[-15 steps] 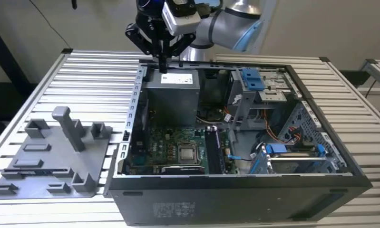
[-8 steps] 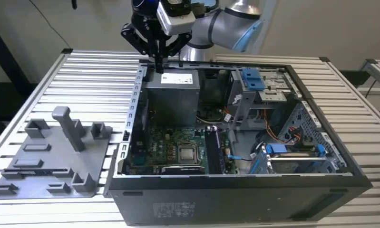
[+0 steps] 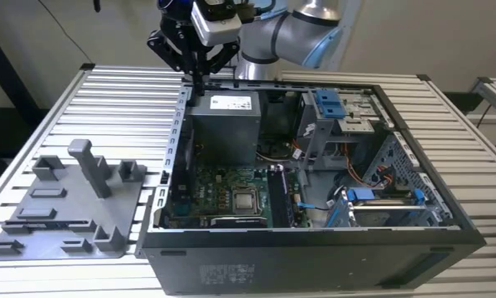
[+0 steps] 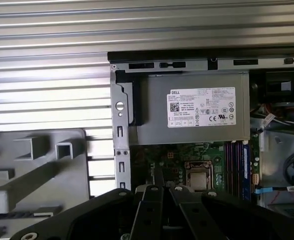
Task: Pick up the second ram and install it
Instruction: 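Reach for the second ram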
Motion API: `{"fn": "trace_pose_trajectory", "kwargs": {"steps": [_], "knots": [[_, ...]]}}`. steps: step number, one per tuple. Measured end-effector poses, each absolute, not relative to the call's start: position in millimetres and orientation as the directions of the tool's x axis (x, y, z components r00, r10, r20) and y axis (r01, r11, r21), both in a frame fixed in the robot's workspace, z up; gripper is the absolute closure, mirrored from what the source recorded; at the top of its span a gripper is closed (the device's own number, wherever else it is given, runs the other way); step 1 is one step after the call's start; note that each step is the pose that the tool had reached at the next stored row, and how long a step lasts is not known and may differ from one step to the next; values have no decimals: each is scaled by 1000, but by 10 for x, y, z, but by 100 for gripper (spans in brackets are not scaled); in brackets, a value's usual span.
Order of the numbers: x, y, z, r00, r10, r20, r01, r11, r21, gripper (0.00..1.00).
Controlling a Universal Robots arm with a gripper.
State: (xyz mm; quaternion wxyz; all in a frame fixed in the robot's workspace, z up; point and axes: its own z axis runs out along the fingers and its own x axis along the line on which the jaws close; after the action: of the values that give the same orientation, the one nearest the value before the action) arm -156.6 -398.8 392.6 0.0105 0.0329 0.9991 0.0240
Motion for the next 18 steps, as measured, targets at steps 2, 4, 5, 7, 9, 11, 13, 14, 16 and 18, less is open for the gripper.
{"fn": "trace_pose_trajectory", "kwargs": {"steps": [2, 4, 5, 7, 9, 11, 13, 14, 16, 18], "knots": [[-1596, -3988, 3926, -998, 65, -20, 64, 997, 49, 89], [-1626, -3988, 3926, -998, 64, -19, 63, 997, 49, 89], [-1643, -3988, 3926, -998, 64, -19, 63, 997, 49, 89], [-1674, -3988, 3926, -998, 62, -19, 61, 997, 49, 89], [-1703, -3988, 3925, -998, 61, -19, 60, 997, 49, 89], [-1732, -3988, 3925, -998, 60, -20, 59, 997, 49, 89], [-1761, -3988, 3925, -998, 59, -20, 58, 997, 49, 89], [-1776, -3988, 3925, -998, 59, -20, 58, 997, 49, 89], [-1806, -3988, 3925, -998, 58, -19, 57, 997, 49, 89], [-1836, -3988, 3925, -998, 57, -20, 56, 997, 49, 89]]}}
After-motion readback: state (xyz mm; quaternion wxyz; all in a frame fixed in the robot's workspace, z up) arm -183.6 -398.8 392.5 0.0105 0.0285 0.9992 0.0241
